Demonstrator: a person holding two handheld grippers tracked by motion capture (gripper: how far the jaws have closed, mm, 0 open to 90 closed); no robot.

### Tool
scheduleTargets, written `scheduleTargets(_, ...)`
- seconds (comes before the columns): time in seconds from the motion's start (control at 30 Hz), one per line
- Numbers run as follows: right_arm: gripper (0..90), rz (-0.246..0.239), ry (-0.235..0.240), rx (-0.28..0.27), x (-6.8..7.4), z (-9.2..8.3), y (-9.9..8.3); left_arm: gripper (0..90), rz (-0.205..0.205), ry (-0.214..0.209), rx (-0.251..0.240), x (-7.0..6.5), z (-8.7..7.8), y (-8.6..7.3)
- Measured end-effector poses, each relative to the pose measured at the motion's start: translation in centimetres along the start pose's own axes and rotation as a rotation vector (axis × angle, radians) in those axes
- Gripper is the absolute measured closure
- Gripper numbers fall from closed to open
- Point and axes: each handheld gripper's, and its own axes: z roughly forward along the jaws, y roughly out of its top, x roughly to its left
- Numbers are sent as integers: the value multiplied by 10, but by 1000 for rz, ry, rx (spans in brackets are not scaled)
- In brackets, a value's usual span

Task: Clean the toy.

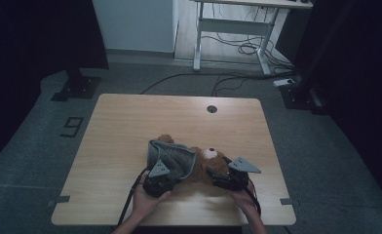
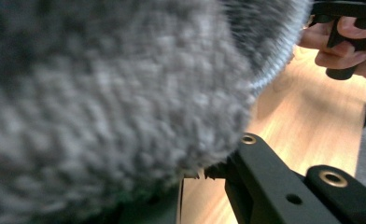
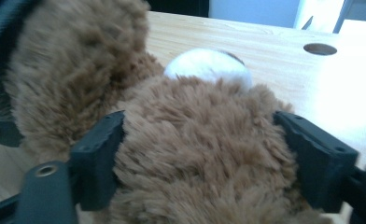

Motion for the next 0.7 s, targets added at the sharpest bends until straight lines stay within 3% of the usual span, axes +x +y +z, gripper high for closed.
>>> scheduleTargets(0.1,303,-24,-27,5,2,-3,-7,857,20,29,15,-1,4,4)
scheduleTargets(0.23,386,-93,-97,-16,4,2,-10,857,-2,39,15,4,10,12)
scheduleTargets(0.4,411,-77,-90,-37,0,7,-9,854,-28,31,16,9,7,21)
scheduleTargets(0.47,418,-87,-90,-41,2,6,-10,849,-28,26,5,0,-1,23)
scheduleTargets(0.57,426,-129,-98,-70,9,2,-16,844,60,43,-24,-25,-9,36)
scheduleTargets(0.63,427,-145,-108,-76,12,2,-18,844,89,61,-37,-33,-8,48)
scheduleTargets(0.7,429,-193,-133,-87,20,1,-20,844,77,51,-29,-34,2,61)
